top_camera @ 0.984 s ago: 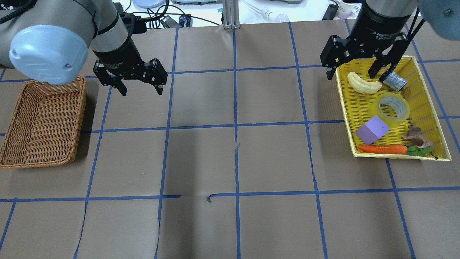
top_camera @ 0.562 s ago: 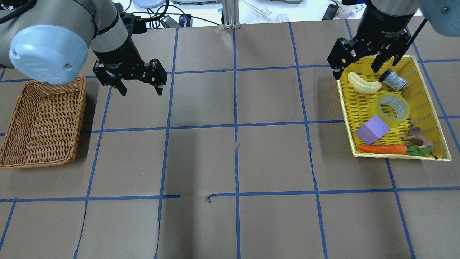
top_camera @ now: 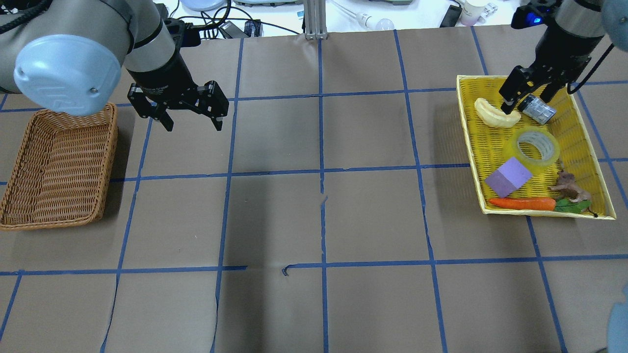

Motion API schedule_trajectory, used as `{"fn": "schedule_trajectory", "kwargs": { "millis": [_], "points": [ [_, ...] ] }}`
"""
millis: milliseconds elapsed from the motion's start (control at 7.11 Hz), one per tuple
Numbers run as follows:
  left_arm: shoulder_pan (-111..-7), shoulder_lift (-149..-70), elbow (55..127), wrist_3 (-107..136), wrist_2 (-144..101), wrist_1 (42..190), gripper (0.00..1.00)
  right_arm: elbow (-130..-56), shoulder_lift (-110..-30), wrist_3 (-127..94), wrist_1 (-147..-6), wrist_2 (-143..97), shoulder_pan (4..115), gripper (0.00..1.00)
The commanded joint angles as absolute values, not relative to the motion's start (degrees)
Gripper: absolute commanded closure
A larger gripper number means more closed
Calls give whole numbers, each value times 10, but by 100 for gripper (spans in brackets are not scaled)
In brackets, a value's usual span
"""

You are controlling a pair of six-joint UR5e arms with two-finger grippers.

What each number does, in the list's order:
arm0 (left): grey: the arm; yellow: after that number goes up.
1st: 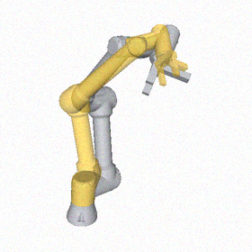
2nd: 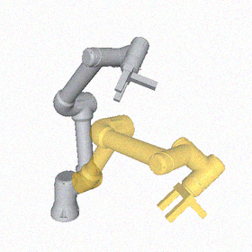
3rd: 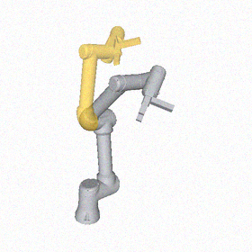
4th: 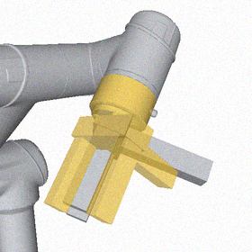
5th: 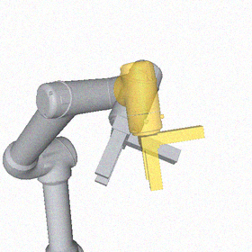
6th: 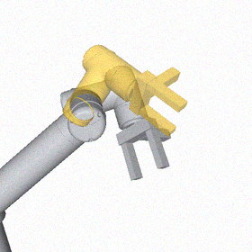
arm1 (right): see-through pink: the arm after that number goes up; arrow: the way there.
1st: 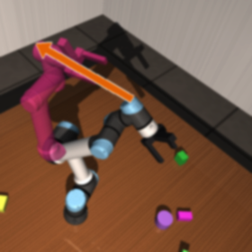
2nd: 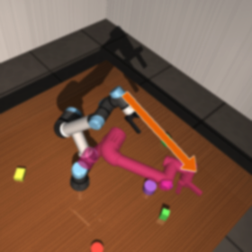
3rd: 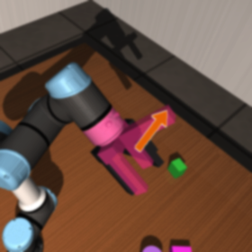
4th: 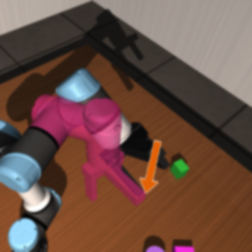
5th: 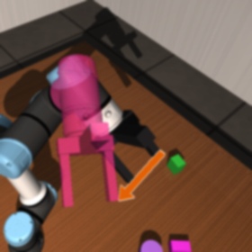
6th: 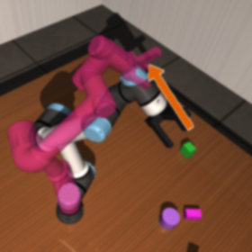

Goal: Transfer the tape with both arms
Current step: 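Move the right gripper over the yellow tape roll in the tray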

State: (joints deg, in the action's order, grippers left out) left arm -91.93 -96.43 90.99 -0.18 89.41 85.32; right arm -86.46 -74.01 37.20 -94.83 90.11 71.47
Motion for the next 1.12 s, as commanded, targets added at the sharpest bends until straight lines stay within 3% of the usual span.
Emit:
{"fn": "schedule_trajectory", "kwargs": {
  "millis": [0, 141, 703, 984],
  "points": [
    [-919, -962, 918, -3, 895, 853, 0, -873, -689, 499, -1017, 900, 672, 0],
    [-919, -962, 918, -3, 895, 853, 0, -895, -661, 549, -1112, 898, 658, 0],
    [-919, -962, 922, -3, 894, 853, 0, -941, -636, 613, -1217, 902, 624, 0],
    [-919, -962, 924, -3, 894, 853, 0, -982, -635, 612, -1220, 911, 614, 15]
  ]
}}
